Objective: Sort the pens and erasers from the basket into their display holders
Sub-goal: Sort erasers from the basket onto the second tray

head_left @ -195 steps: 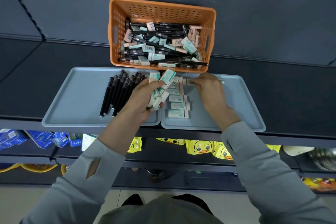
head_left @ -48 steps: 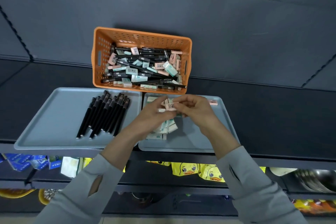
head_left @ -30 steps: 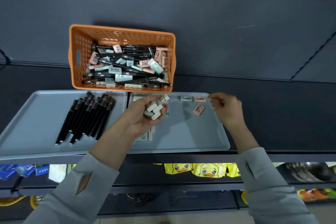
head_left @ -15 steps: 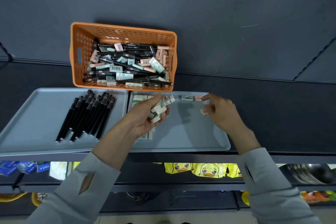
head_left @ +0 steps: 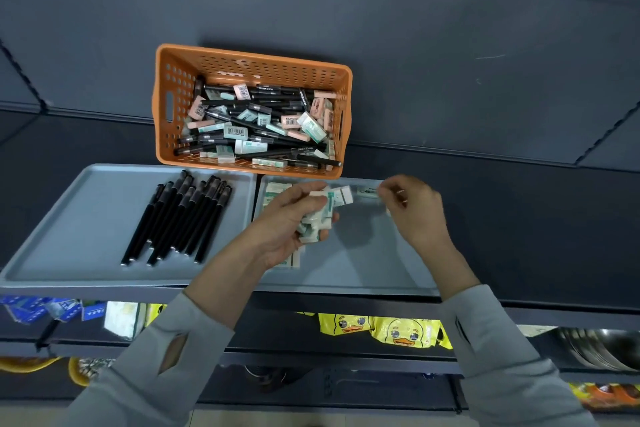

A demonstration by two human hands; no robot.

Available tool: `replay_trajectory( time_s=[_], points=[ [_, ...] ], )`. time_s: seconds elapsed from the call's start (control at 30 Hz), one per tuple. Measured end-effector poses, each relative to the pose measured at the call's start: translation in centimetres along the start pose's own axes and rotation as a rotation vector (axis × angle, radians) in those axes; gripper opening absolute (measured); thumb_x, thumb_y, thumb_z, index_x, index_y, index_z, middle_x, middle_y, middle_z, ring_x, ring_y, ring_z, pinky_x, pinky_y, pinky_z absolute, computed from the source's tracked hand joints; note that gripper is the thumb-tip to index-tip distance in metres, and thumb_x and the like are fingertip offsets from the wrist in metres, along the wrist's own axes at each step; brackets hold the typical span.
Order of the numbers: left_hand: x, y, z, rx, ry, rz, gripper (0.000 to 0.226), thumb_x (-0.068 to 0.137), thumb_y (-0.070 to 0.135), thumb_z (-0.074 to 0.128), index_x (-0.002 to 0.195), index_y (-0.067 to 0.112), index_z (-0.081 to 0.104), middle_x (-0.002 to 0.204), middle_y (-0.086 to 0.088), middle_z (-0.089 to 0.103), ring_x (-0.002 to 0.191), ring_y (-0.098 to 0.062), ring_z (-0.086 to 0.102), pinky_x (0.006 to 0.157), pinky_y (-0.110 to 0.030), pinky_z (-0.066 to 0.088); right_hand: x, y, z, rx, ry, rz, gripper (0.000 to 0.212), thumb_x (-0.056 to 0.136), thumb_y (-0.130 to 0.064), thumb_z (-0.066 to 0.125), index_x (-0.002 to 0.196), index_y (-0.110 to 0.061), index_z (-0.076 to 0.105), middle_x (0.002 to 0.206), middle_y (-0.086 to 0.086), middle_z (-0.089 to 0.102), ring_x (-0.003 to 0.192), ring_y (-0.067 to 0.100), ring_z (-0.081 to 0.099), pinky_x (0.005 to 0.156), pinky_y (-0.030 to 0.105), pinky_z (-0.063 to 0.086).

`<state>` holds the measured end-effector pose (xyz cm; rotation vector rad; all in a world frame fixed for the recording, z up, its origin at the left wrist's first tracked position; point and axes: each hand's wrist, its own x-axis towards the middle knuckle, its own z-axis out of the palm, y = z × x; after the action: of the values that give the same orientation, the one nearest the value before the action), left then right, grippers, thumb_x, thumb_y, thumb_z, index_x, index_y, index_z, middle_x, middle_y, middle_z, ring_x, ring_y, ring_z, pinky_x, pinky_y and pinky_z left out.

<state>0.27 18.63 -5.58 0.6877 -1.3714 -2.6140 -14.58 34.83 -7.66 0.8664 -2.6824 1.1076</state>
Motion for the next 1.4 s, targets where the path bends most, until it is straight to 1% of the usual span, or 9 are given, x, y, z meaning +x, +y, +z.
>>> replay_trajectory(
  time_s=[0.1,0.17,0.4,0.5,0.63,0.73,0.87,1.3,1.4],
  points=[
    [-0.1,-0.1,0.1,0.073,0.015,0.032,0.027,0.094,0.004,0.056,0.121,0.008,0.059,0.095,-0.015,0.069,0.075,-0.019,0.069,0.051,-0.026,0.054,-0.6,-3.7,0.9,0.590,-0.333,0.220,0.013,0.095,-0.016,0.061,0.100,-0.007,0.069,0.077,-0.001,0.069,0.067,0.010,0.063,0.061,0.021,0.052],
    [-0.3,0.2,0.0,0.085,0.043,0.051,0.024,0.094,0.005,0.056,0.118,0.006,0.060,0.091,-0.013,0.067,0.066,-0.014,0.068,0.051,-0.024,0.054,-0.6,-4.5,1.5,0.689,-0.378,0.215,0.013,0.092,-0.005,0.064,0.104,-0.002,0.068,0.076,0.003,0.069,0.062,0.006,0.063,0.059,0.019,0.052],
    [-0.7,3.4,-4.8,-0.140,0.232,0.143,0.023,0.100,0.015,0.050,0.115,0.000,0.059,0.091,-0.014,0.068,0.080,-0.021,0.066,0.058,-0.027,0.056,-0.9,-4.0,0.9,0.536,-0.311,0.276,0.017,0.085,-0.002,0.070,0.095,-0.016,0.072,0.083,0.006,0.069,0.066,0.012,0.063,0.059,0.018,0.053],
    [-1.1,3.9,-5.5,-0.272,0.256,0.130,0.021,0.100,0.010,0.039,0.109,0.002,0.056,0.088,-0.015,0.065,0.083,-0.025,0.064,0.061,-0.029,0.058,-1.3,-4.8,0.8,0.384,-0.303,0.154,0.022,0.083,0.000,0.069,0.096,-0.018,0.072,0.082,0.001,0.061,0.066,0.010,0.056,0.057,0.012,0.048],
    [-1.3,3.1,-5.6,-0.251,0.207,0.109,0.029,0.101,0.006,0.038,0.125,0.001,0.053,0.101,-0.019,0.063,0.085,-0.026,0.065,0.060,-0.030,0.058,-1.6,-6.5,1.1,-0.024,-0.381,-0.144,0.021,0.076,-0.010,0.072,0.091,-0.025,0.070,0.077,-0.010,0.057,0.065,0.005,0.052,0.066,0.027,0.048],
    [-1.5,2.5,-5.4,-0.218,0.199,0.132,0.032,0.099,0.004,0.047,0.129,-0.004,0.052,0.103,-0.020,0.064,0.085,-0.026,0.066,0.059,-0.029,0.056,-2.1,-7.2,1.4,-0.062,-0.585,-0.166,0.029,0.075,-0.026,0.081,0.103,-0.024,0.071,0.091,-0.005,0.061,0.074,0.007,0.058,0.068,0.024,0.048],
    [-1.9,2.3,-6.0,-0.197,0.205,0.170,0.034,0.096,0.009,0.057,0.126,-0.007,0.055,0.097,-0.017,0.067,0.081,-0.023,0.066,0.058,-0.027,0.055,-2.2,-6.2,1.4,-0.202,-0.557,-0.230,0.026,0.081,-0.016,0.076,0.107,-0.019,0.072,0.104,0.001,0.059,0.079,0.011,0.056,0.076,0.027,0.047],
    [-2.5,1.3,-5.8,0.037,0.170,0.162,0.014,0.093,0.021,0.061,0.102,0.010,0.063,0.087,-0.007,0.063,0.074,-0.019,0.059,0.054,-0.022,0.052,-3.1,-6.3,3.2,-0.117,-0.379,-0.286,0.022,0.084,-0.017,0.074,0.105,-0.022,0.074,0.096,-0.002,0.062,0.081,0.014,0.060,0.078,0.028,0.049],
    [-2.4,1.1,-5.3,0.147,0.158,0.169,0.017,0.090,0.019,0.065,0.105,0.011,0.064,0.084,-0.005,0.063,0.062,-0.013,0.059,0.051,-0.023,0.051,-2.8,-8.0,2.8,0.259,-0.316,-0.092,0.017,0.093,-0.027,0.065,0.109,-0.026,0.071,0.095,-0.003,0.067,0.077,0.015,0.067,0.070,0.024,0.053]
  ],
)
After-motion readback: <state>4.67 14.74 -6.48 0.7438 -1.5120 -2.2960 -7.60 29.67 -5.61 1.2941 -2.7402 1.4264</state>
